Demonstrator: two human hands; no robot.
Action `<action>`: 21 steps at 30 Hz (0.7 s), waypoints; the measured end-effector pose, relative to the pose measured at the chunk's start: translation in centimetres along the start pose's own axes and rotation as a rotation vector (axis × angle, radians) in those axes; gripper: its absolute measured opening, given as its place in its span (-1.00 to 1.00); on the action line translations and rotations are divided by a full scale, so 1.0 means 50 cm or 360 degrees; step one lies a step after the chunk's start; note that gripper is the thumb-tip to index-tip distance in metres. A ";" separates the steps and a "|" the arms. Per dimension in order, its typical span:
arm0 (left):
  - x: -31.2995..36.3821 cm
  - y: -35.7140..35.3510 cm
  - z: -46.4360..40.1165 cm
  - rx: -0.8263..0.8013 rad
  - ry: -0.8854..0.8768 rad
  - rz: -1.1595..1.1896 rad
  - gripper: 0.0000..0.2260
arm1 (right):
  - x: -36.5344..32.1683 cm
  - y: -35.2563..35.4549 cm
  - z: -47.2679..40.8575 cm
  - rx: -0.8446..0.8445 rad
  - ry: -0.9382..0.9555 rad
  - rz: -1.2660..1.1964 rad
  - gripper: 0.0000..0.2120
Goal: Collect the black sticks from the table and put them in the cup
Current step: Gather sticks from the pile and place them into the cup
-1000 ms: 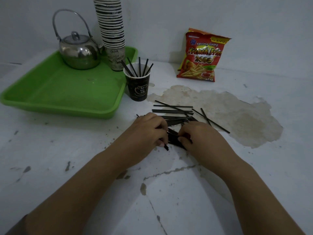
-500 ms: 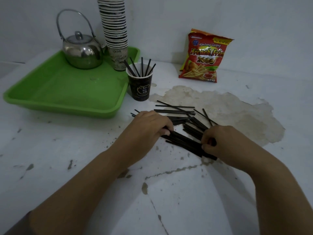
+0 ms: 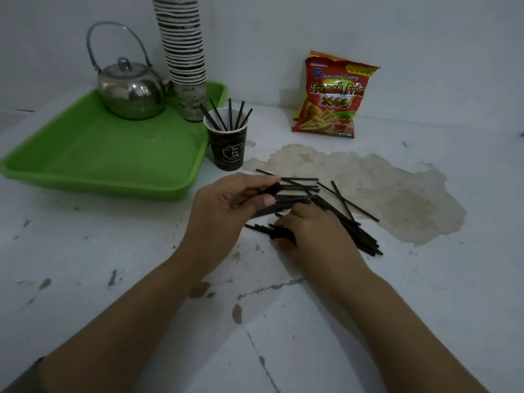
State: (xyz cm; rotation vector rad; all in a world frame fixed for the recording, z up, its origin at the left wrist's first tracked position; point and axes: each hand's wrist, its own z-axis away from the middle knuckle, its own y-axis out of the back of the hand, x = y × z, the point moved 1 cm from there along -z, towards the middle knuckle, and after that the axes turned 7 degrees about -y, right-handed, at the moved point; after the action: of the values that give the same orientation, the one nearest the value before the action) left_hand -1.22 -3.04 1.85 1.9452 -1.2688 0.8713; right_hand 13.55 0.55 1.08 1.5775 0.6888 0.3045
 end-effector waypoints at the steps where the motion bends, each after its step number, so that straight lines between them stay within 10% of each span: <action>1: 0.002 0.000 -0.002 0.0040 0.0022 0.0057 -0.66 | 0.001 -0.003 0.000 0.0016 0.0004 -0.0014 -0.73; 21: 0.006 0.006 0.002 0.0251 -0.0170 -0.0017 -0.71 | 0.021 0.059 0.001 0.0530 -0.0354 -0.1104 -0.91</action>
State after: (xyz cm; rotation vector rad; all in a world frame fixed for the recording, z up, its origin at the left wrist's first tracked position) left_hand -1.40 -3.36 2.10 2.1456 -1.2828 0.8965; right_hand 15.15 1.14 3.73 1.5430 1.0955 -0.5139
